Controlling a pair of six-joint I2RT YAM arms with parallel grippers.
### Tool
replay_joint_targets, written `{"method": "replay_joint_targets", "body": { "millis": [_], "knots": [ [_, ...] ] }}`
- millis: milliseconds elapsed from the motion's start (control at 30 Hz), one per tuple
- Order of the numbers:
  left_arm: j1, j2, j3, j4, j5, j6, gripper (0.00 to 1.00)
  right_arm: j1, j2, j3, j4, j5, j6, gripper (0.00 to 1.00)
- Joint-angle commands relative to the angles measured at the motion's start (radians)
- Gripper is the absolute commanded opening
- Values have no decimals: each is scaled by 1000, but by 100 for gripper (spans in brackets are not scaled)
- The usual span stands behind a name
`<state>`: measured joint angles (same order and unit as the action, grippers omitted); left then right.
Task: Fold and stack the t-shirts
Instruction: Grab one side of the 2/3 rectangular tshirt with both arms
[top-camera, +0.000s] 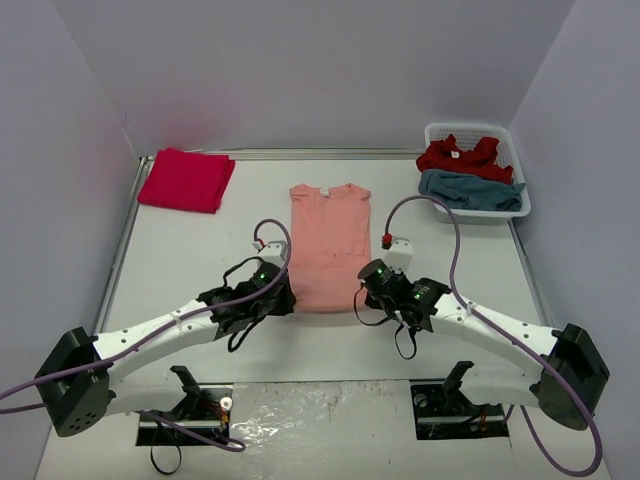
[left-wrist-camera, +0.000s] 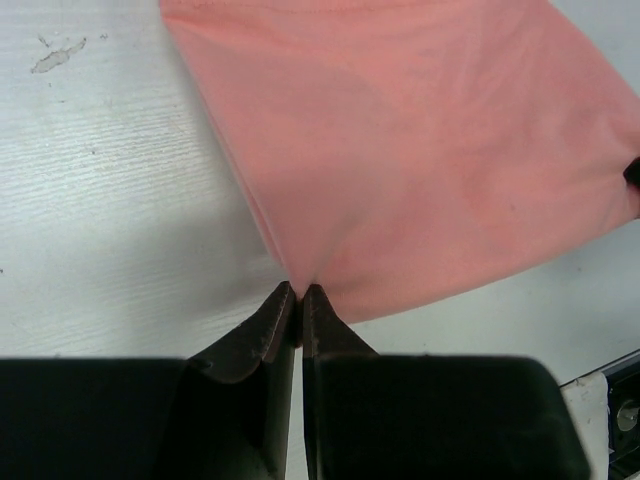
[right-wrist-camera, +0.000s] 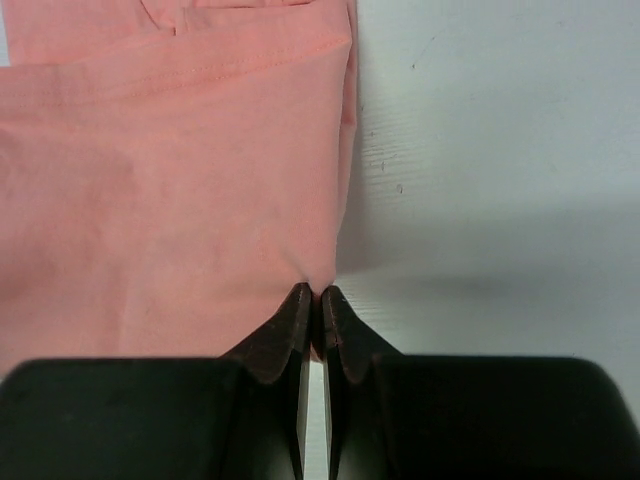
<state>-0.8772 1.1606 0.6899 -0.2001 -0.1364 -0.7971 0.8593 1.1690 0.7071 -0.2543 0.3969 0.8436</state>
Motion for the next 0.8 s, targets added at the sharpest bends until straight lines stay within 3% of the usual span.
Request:
{"method": "replay_joint_targets", "body": {
  "millis": [0, 767],
  "knots": [
    [-2, -19, 62, -51, -52, 2, 2, 3, -6, 51, -45, 83, -5, 0],
    [127, 39, 226, -91, -69, 58, 2, -89, 107, 233, -39, 140, -109, 0]
  ]
}}
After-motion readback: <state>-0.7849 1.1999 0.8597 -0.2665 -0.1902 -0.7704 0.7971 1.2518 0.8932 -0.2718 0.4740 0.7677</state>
